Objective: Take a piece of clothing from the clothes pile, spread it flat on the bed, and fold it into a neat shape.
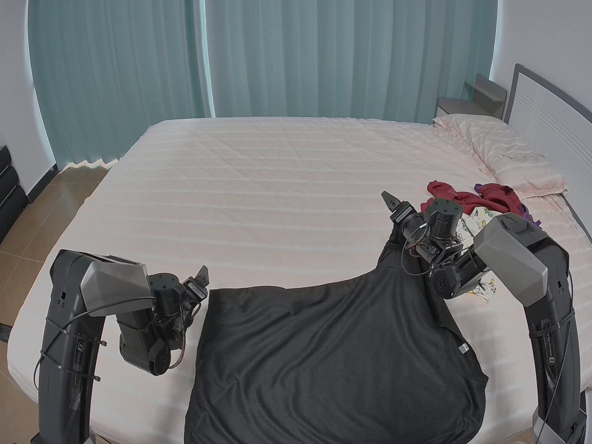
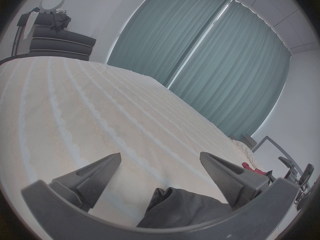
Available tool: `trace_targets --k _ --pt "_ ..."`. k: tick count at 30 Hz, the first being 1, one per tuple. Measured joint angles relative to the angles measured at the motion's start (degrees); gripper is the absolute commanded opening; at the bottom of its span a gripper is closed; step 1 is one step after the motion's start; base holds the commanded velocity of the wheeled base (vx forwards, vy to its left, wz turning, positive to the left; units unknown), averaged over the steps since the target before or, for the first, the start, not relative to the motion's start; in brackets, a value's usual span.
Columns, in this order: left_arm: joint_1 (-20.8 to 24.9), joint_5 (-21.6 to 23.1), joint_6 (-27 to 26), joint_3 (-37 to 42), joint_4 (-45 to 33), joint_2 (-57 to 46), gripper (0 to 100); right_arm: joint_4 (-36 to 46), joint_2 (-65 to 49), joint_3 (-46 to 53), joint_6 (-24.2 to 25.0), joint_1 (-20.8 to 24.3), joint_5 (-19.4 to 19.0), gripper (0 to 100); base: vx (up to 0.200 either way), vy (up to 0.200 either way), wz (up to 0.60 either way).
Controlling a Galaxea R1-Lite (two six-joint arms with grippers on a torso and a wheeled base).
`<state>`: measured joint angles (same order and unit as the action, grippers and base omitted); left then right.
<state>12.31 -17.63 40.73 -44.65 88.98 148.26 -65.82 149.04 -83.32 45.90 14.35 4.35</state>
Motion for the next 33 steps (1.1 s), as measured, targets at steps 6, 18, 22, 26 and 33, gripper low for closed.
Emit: trace_targets --k 6,18,22,26,33 --pt "0.0 0.0 0.0 0.0 0.0 0.0 100 9.3 1.0 -1.1 -2.4 -0.5 1.0 100 0.0 0.0 0.0" --pt "0.1 0.0 -0.1 0.0 0.0 0.0 100 10.2 3.2 -4.2 -3.0 -2.4 3.2 100 0.0 0.0 0.0" --pt "0.1 0.0 -0.1 0.0 0.0 0.0 100 10.5 2.3 0.1 -3.4 -3.3 3.1 100 0.0 0.0 0.0" --pt "0.1 0.0 -0.1 0.0 0.0 0.0 100 10.7 0.1 7.3 -5.7 -4.5 2.5 100 0.0 0.0 0.0" --pt "0.3 0.0 -0.1 0.2 0.0 0.0 100 9.0 -5.2 23.1 -18.3 -7.7 1.6 100 0.0 0.0 0.0"
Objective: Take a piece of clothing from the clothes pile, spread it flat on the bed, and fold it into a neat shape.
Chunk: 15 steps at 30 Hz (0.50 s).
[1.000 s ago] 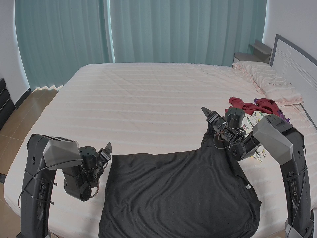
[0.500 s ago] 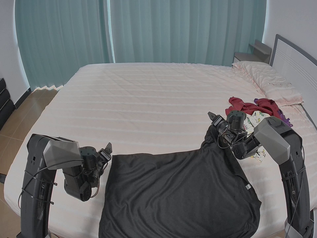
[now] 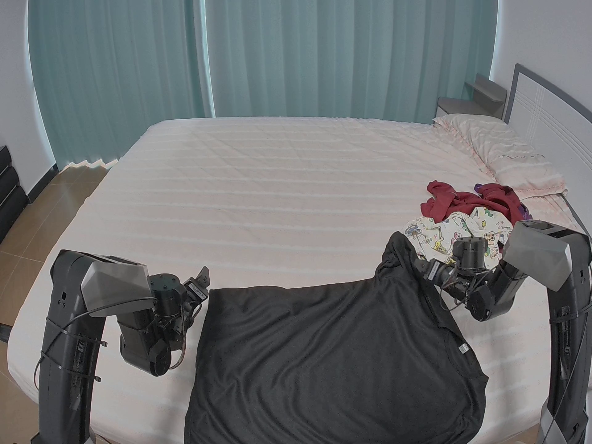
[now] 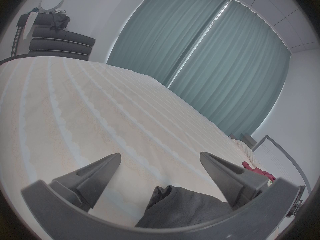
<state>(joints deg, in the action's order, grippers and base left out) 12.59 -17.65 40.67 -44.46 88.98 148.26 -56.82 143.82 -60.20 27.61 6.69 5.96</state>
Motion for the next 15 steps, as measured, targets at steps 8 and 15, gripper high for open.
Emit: trace_targets --k 8,15 --pt "0.6 0.0 0.0 0.8 0.0 0.0 100 -2.1 -3.9 12.8 -11.6 -3.5 0.1 100 0.0 0.0 0.0" --pt "0.9 0.0 0.0 1.4 0.0 -0.3 100 -2.2 -2.6 14.5 -15.8 -3.5 0.2 100 0.0 0.0 0.0"
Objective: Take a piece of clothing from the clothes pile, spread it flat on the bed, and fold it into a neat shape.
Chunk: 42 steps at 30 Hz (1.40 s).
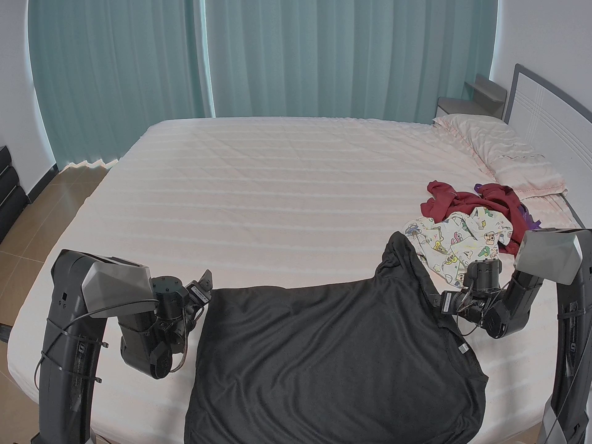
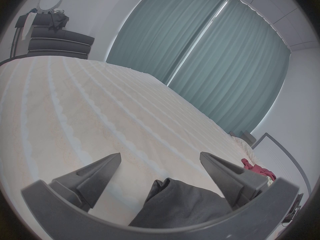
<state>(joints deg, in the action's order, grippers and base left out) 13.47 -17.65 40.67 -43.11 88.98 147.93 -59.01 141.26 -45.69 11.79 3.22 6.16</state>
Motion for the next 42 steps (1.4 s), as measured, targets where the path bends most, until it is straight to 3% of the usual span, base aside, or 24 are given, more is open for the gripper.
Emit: trace_targets --k 12,16,24,42 --pt "0.1 0.0 0.0 0.1 0.0 0.0 100 -0.1 3.4 -0.9 -4.1 0.0 1.5 100 0.0 0.0 0.0" --pt "0.1 0.0 -0.1 0.1 0.0 0.0 100 -0.6 3.5 -1.5 -5.2 -1.6 3.9 100 0.0 0.0 0.0" --pt "0.1 0.0 -0.2 0.1 0.0 0.0 100 -0.8 0.9 -1.4 -5.3 -3.0 4.4 100 0.0 0.0 0.0" --pt "0.1 0.0 -0.2 0.1 0.0 0.0 100 -0.7 2.5 -3.4 -5.0 1.4 3.4 100 0.0 0.0 0.0"
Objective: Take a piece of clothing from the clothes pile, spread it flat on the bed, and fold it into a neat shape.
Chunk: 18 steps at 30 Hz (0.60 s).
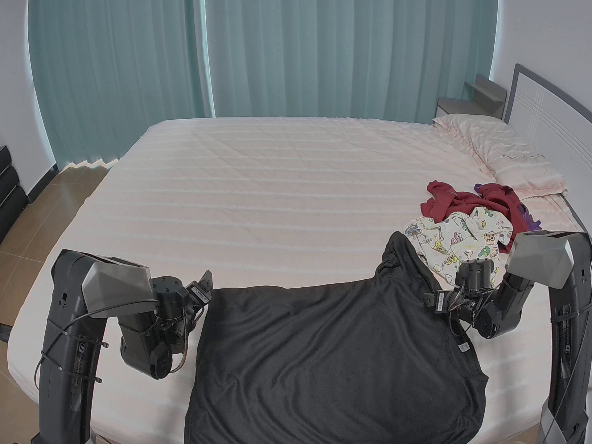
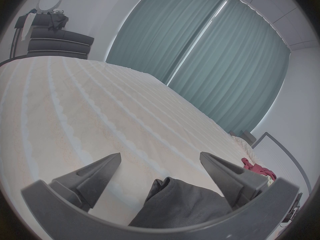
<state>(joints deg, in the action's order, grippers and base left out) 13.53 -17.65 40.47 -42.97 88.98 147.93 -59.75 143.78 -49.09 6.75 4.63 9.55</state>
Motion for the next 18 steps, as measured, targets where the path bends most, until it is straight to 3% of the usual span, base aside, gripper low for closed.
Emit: trace_targets --k 10,18 --pt "0.0 0.0 -0.1 0.0 0.0 0.0 100 4.4 3.0 -7.1 0.1 -4.4 1.7 100 0.0 0.0 0.0" --pt "0.0 0.0 -0.2 0.0 0.0 0.1 100 0.5 3.4 -6.5 1.6 -8.6 0.8 100 0.0 0.0 0.0"
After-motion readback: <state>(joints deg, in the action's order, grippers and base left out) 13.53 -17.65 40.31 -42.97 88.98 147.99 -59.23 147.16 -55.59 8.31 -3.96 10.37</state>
